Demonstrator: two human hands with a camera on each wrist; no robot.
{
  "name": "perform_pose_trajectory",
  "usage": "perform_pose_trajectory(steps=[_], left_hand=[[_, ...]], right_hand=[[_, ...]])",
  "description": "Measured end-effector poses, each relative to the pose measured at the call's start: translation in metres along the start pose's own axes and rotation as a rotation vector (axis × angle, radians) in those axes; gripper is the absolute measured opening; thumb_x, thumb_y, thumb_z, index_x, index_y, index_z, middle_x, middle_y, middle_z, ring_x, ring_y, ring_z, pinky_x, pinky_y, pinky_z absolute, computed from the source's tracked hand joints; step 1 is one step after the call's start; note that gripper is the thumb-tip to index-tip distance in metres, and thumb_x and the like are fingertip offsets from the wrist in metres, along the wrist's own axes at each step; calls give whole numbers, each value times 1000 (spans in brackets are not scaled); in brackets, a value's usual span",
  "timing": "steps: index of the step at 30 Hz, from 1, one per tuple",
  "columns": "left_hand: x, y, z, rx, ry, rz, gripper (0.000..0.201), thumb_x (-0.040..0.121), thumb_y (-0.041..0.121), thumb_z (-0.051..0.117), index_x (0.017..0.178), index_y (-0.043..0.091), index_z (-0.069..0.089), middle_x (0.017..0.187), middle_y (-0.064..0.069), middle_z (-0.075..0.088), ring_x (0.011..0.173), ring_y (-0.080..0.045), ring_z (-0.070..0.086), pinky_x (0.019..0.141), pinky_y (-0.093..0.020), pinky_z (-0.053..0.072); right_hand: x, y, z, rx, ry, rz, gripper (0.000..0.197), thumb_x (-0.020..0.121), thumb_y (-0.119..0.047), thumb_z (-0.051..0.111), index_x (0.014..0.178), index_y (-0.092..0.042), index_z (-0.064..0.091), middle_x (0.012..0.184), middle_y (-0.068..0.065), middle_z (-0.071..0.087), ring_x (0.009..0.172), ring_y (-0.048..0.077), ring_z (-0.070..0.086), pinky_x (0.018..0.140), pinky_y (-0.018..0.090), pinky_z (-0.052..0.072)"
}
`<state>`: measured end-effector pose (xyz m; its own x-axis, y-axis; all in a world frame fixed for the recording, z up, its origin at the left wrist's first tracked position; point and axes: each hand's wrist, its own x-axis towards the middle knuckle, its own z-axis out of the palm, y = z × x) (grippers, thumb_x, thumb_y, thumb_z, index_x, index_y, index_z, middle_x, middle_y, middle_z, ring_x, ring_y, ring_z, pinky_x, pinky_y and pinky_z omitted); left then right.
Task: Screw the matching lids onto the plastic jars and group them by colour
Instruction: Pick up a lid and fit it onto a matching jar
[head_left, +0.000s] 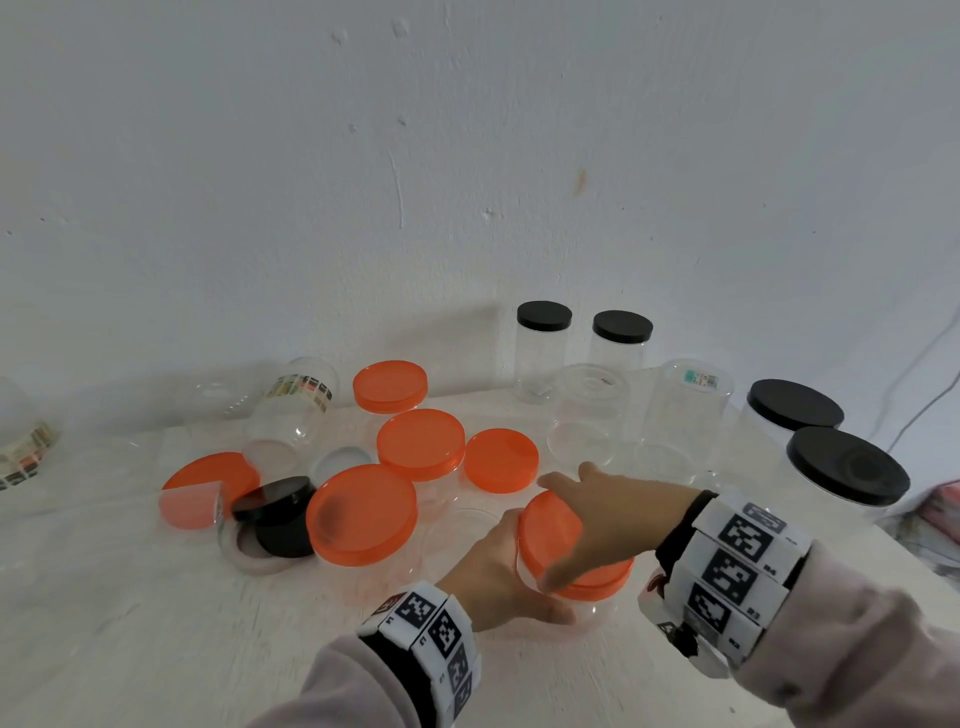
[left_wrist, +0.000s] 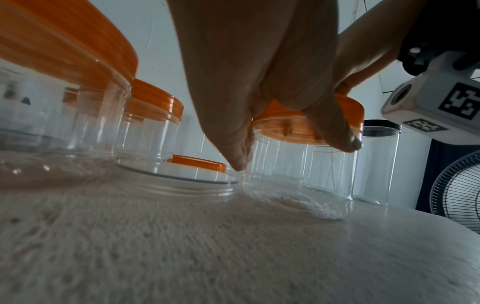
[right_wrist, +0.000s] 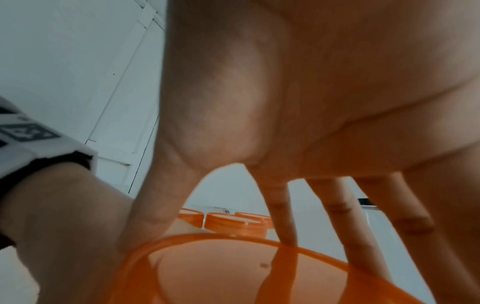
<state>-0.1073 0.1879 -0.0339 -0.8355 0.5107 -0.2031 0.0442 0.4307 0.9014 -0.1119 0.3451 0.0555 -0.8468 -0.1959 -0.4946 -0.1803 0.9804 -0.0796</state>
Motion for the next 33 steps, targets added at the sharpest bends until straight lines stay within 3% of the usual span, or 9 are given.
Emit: perform_pose_trajectory(steps=[2, 4, 7, 11, 14, 17, 20, 27, 33], left_hand=[[0, 1, 0, 48, 4, -2, 104, 64, 26, 88, 143, 28, 20, 137, 8, 42, 126, -13, 43, 106, -33, 39], [0, 1, 0, 61, 5, -6, 106, 63, 28, 88, 143, 28, 19, 136, 8, 41, 125, -13, 42, 106, -33, 39], [0, 0, 0, 36, 8, -10, 105, 63, 27, 89, 143, 28, 21, 135, 9, 43, 124, -12, 44, 106, -33, 39], [-1, -1, 0, -30, -3, -14, 104, 64, 22, 89, 143, 28, 22, 134, 8, 46, 124, -11, 45, 105, -31, 39], [-2, 0, 0, -21, -4, -14, 104, 64, 23, 88, 143, 28, 22, 136, 7, 45, 125, -12, 44, 106, -33, 39], [-1, 3, 0, 46, 13, -11, 105, 64, 24, 88, 144, 26, 20, 137, 6, 42, 126, -14, 43, 107, -35, 40], [-1, 4, 0, 63, 12, -9, 106, 64, 24, 88, 144, 26, 19, 137, 7, 42, 126, -13, 42, 107, -34, 39], [-3, 3, 0, 55, 16, -7, 103, 64, 26, 88, 143, 26, 21, 134, 8, 43, 123, -12, 43, 104, -30, 39], [-4, -2, 1, 27, 14, -4, 105, 62, 31, 89, 143, 30, 21, 132, 13, 43, 120, -9, 44, 98, -25, 38]], right_hand=[[-2, 1, -5, -6, -55, -56, 105, 61, -62, 77, 143, -50, 12, 141, -7, 26, 126, 25, 38, 95, 43, 44], [-3, 1, -7, 1, -61, -97, 99, 64, -52, 80, 140, -54, 17, 138, -11, 26, 125, 22, 35, 96, 44, 43], [-1, 3, -5, 7, -21, -90, 99, 60, -62, 77, 140, -53, 20, 130, -11, 32, 118, 21, 41, 93, 40, 46], [2, 0, 4, 18, 73, -8, 102, 56, -82, 64, 141, -40, 23, 124, -3, 37, 98, 21, 46, 73, 30, 42], [3, 0, 3, 0, 36, 24, 108, 56, -83, 64, 144, -41, 16, 136, 2, 35, 112, 26, 49, 82, 34, 44], [-2, 1, -5, -33, -70, -40, 110, 59, -62, 78, 143, -54, 7, 144, -6, 24, 130, 26, 35, 98, 45, 42], [-3, 2, -7, -27, -65, -94, 104, 62, -51, 82, 141, -56, 14, 138, -12, 27, 128, 22, 33, 98, 46, 43], [1, 4, 0, -33, 20, -102, 102, 55, -71, 74, 138, -55, 17, 117, -14, 32, 108, 17, 37, 88, 37, 45], [1, 9, 14, -32, 112, -115, 97, 57, -79, 63, 137, -54, 15, 124, -10, 34, 102, 16, 33, 82, 32, 42]])
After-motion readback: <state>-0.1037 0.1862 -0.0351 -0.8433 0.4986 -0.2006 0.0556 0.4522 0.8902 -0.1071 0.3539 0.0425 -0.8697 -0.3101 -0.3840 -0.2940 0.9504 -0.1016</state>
